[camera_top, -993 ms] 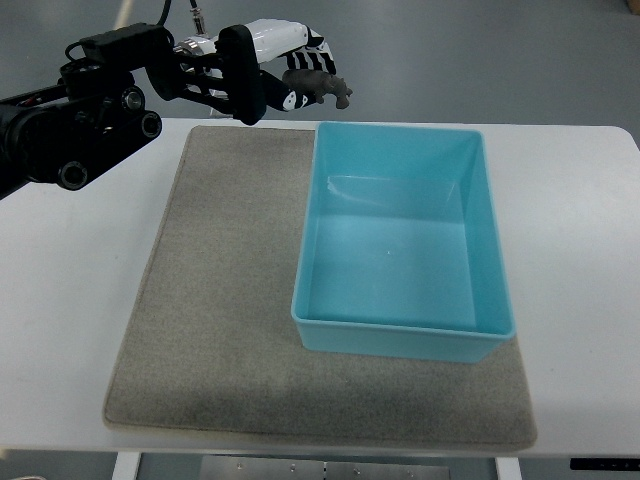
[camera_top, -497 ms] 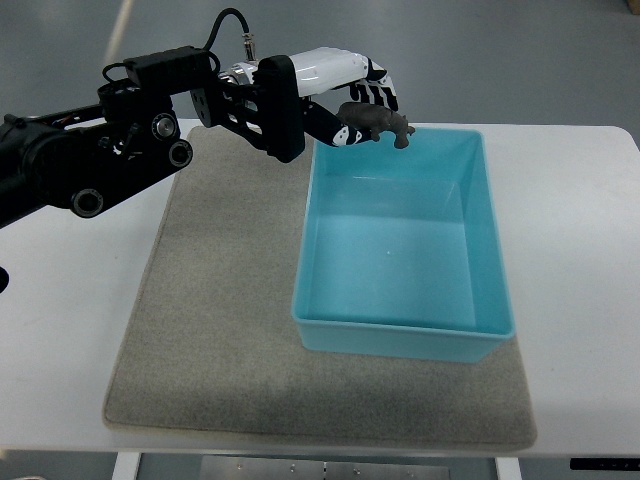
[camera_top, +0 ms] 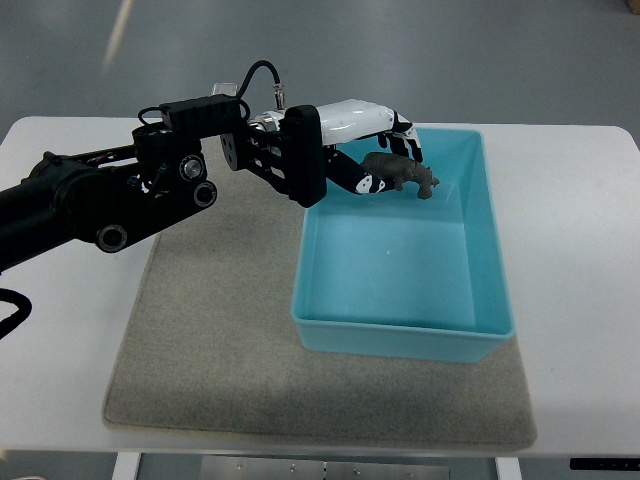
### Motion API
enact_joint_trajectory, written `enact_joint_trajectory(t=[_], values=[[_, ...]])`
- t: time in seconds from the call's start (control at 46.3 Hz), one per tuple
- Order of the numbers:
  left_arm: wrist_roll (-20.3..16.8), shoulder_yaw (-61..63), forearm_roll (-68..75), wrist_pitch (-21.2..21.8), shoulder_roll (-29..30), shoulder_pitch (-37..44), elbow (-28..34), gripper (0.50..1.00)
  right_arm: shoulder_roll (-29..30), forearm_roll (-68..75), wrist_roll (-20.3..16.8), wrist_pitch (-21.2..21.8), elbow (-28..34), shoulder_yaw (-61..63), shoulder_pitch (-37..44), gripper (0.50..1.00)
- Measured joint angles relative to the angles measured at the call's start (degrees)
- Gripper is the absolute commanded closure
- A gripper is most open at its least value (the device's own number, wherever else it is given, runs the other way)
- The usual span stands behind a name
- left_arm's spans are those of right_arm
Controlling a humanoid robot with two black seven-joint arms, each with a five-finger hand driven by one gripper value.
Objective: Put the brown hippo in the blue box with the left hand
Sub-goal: 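Open the left hand to drop the hippo into the box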
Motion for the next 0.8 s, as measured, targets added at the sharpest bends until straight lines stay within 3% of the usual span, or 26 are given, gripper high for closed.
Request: enact_joint_trajectory(t=[0.108,0.151,0.194,0.799], values=[[0.00,0.00,-0.06,-0.01,-0.62,0.69,0.05,0.718,0.00,0.00,0.00,0.00,0.00,0.00,0.01,0.564],[0.00,0.00,-0.07,-0.02,-1.14,0.95,0.07,0.665,0.00,0.00,0.00,0.00,0.00,0.00,0.00,0.564],[0.00,0.00,-0.08,-0.03,-1.46,1.15,0.08,0.643,0.00,0.00,0.00,0.00,0.00,0.00,0.00,0.564],[-0.07,-0.57,-0.09,0.89,-1.24,1.46,1.47,0.621,0.00,0.00,0.00,0.00,0.00,0.00,0.00,0.564]])
